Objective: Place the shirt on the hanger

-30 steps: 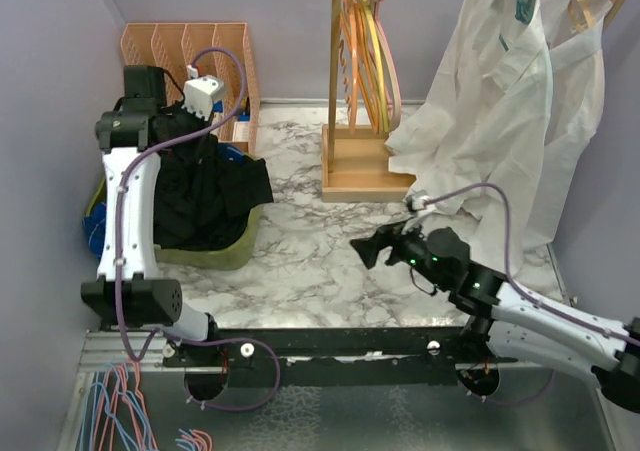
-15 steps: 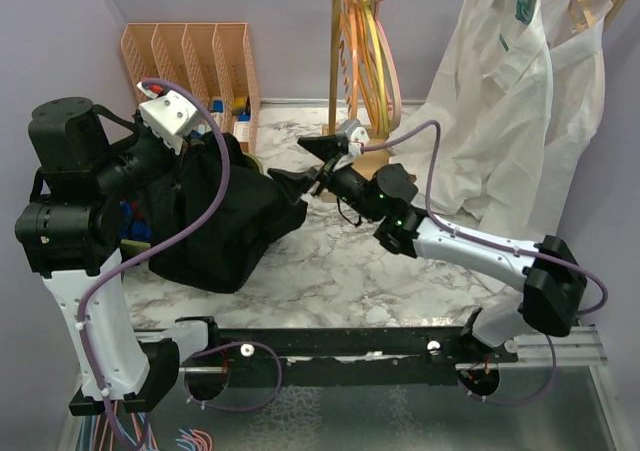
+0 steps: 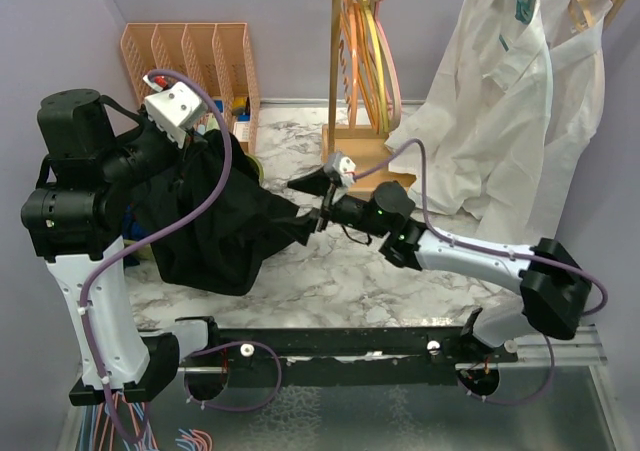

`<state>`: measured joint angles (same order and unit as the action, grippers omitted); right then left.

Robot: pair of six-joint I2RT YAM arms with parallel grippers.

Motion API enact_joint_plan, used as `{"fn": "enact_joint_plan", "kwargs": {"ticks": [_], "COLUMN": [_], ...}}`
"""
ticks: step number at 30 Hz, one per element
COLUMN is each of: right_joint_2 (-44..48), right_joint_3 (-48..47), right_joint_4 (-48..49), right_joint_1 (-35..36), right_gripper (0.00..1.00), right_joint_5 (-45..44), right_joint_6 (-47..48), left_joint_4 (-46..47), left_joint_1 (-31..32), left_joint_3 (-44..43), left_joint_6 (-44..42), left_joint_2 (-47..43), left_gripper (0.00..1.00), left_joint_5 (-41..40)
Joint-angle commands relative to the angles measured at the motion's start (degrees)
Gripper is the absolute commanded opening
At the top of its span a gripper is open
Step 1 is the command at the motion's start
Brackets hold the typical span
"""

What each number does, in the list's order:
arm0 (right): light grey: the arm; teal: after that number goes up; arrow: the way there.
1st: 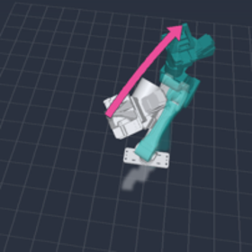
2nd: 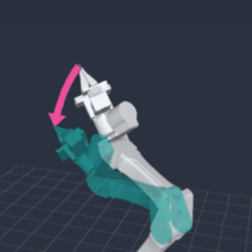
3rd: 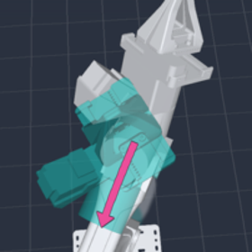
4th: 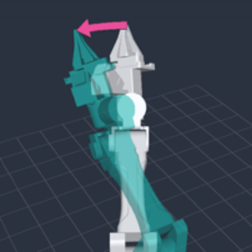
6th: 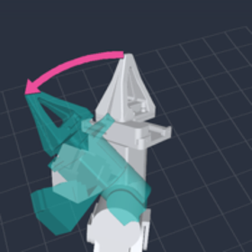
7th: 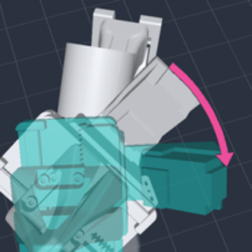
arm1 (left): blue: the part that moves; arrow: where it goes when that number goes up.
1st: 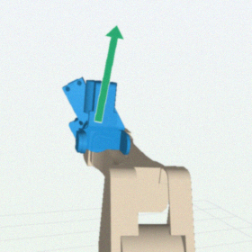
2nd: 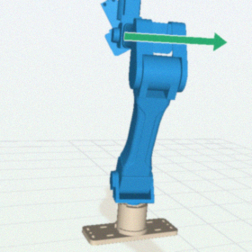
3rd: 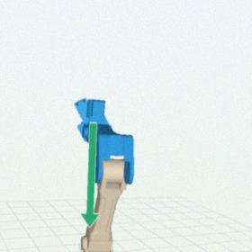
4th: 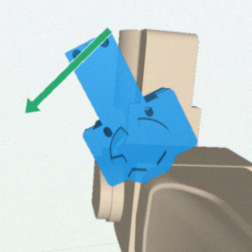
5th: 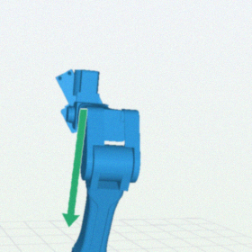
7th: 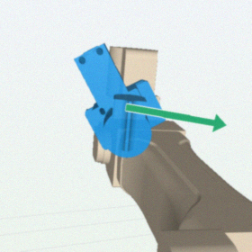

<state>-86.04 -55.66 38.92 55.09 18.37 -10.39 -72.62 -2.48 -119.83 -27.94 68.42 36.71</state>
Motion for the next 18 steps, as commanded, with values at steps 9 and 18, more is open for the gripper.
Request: {"fn": "enact_joint_plan", "kwargs": {"ticks": [9, 18], "right_joint_2": [20.21, -4.08], "right_joint_3": [21.69, 27.32], "right_joint_4": [-2.03, 41.53], "right_joint_1": [20.10, 27.45], "right_gripper": [0.99, 0.99], "right_joint_5": [-20.94, -40.20], "right_joint_6": [39.54, 74.88], "left_joint_4": [4.09, 5.11], "left_joint_1": [0.22, 0.20], "left_joint_3": [3.59, 4.42], "left_joint_6": [2.68, 3.71], "left_joint_2": [2.22, 2.54], "left_gripper": [0.00, 0.00], "left_joint_5": [-1.57, -0.92]}}
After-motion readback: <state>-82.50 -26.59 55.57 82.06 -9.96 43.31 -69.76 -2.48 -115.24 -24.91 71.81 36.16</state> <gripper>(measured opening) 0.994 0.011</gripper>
